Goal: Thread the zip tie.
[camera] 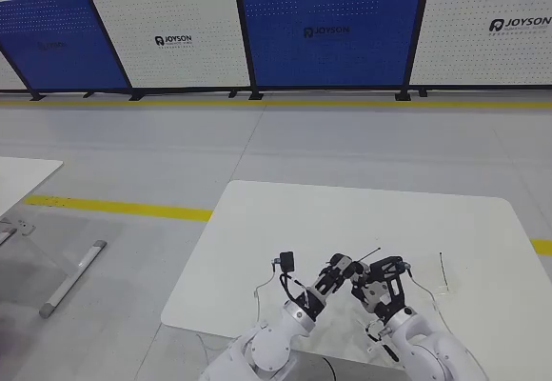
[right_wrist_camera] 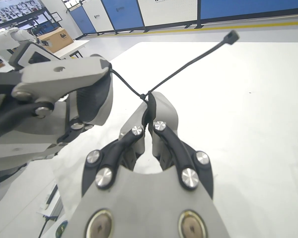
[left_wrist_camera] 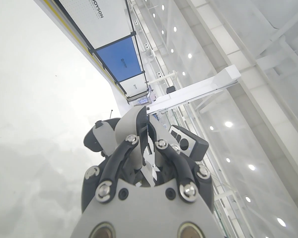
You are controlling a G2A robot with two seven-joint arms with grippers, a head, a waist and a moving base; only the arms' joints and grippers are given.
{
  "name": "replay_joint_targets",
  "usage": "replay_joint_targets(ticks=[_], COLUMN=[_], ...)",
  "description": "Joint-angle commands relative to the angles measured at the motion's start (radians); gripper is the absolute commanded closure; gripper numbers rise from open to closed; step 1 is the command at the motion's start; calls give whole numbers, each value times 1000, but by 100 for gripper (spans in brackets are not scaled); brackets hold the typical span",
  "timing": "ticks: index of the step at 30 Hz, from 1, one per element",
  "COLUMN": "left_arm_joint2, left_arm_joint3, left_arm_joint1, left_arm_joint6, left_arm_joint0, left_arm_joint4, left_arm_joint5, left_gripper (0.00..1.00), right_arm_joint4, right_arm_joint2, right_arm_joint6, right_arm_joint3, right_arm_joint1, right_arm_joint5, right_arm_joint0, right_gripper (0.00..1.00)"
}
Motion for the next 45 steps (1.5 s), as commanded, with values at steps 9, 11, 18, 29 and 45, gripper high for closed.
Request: replay_joint_targets(ticks=[9, 11, 18, 29, 45], left_arm_joint2=[-5, -6, -12, -25, -58], left_arm_joint3=[-16, -22, -38, -64, -118], left_arm_joint1=[3, 3, 6, 11, 20], left_arm_joint6=[-2, -5, -11, -21, -47], left_arm_joint0=[12, 15, 22, 38, 70], left_arm_joint4=[7, 9, 8, -5, -30], left_arm_joint5=[0, 0, 0, 0, 0], left_gripper=[100, 100, 100, 100, 100], right_arm_joint4=[-23, -29, -45, -60, -63], right_arm_joint2=[-6, -9, -17, -24, -22], right_arm_joint6=[3, 4, 15, 17, -12], right_arm_joint3=[8, 12, 20, 33, 63], right_arm_joint1=[0, 0, -1, -1, 1], right_arm_joint5=[6, 9, 10, -8, -41], right_arm_joint0=[0, 2, 10, 14, 16], right_gripper=[100, 100, 100, 100, 100])
